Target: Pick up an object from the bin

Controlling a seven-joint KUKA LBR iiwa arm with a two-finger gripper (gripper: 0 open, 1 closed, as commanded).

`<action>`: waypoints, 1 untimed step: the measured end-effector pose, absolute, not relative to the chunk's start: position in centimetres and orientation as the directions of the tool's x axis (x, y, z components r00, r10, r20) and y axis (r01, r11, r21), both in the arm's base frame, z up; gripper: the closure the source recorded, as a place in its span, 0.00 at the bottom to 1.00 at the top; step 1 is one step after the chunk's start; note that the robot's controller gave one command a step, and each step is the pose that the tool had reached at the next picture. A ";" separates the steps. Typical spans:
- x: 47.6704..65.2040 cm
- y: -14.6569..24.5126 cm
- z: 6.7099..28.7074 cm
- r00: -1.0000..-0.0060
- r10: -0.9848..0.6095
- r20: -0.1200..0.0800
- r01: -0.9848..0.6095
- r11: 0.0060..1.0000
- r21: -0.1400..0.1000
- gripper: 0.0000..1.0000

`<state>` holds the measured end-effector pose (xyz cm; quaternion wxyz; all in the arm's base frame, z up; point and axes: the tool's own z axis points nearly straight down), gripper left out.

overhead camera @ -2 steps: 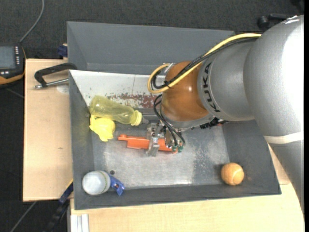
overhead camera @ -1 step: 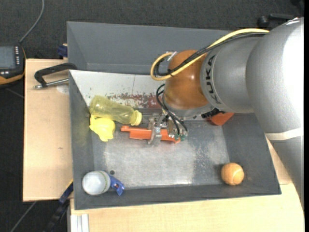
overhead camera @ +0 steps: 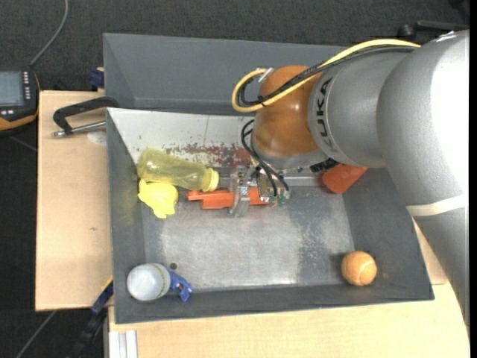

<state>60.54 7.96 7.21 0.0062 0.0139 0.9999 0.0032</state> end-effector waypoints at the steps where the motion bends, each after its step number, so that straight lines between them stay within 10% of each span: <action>1: 59.1 7.5 7.2 -0.999 0.029 -0.018 0.029 1.000 0.010 1.00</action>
Offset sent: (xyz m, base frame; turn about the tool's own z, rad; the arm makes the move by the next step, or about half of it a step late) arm -0.0134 -0.0122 0.0846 0.0063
